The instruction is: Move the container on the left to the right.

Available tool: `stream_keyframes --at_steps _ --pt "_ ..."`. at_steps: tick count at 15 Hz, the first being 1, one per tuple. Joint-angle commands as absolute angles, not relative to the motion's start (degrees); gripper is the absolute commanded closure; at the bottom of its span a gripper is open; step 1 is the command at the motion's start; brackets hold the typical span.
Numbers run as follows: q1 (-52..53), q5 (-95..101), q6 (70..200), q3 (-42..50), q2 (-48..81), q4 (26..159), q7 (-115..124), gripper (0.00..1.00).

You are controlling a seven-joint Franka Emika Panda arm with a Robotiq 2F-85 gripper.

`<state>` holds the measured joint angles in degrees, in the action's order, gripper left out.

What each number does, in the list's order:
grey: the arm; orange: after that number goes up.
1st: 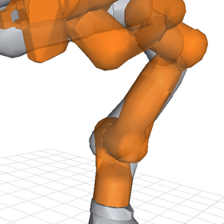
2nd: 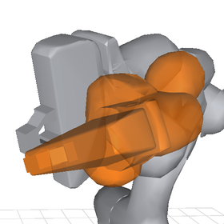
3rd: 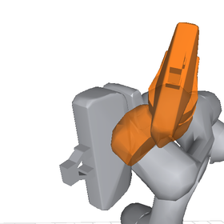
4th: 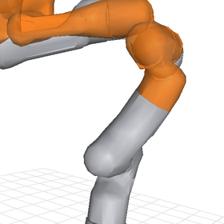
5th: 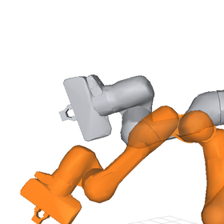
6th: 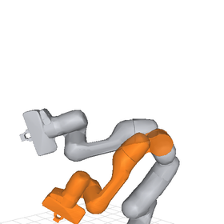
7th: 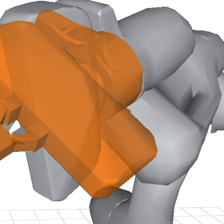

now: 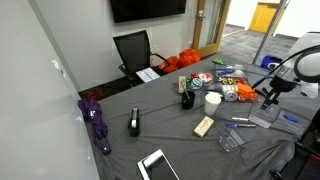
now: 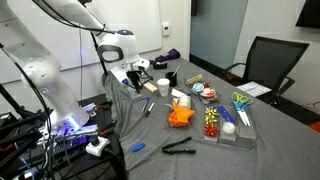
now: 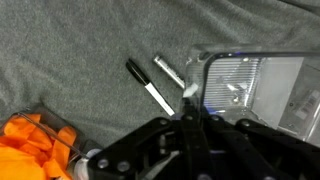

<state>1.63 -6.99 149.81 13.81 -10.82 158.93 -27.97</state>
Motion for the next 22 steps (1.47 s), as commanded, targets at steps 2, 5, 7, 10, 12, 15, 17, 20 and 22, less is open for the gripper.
stream_keyframes --at_steps 2,5,7,10,12,15,17,20,22 --pt "1.63 -11.86 154.85 13.31 -6.33 158.93 -32.13 0.99" --pt "1.45 -13.69 156.37 12.64 -3.92 158.95 -35.08 0.99" --pt "1.19 -15.59 155.74 12.33 -2.97 158.95 -39.79 0.99" --pt "0.34 -17.11 155.74 11.37 -1.59 158.95 -44.4 0.99" --pt "-0.07 -16.83 156.59 10.64 -0.46 158.95 -46.24 0.99" --pt "-0.28 -16.88 157.65 9.47 0.35 158.94 -50.06 0.99" --pt "-0.35 -17.52 158.65 8.59 0.77 158.94 -53.5 0.99" --pt "-0.51 -19.0 160.1 7.36 1.58 158.94 -57.77 0.99" --pt "1.36 -20.19 160.9 8.92 2.53 158.94 -60.5 0.99"
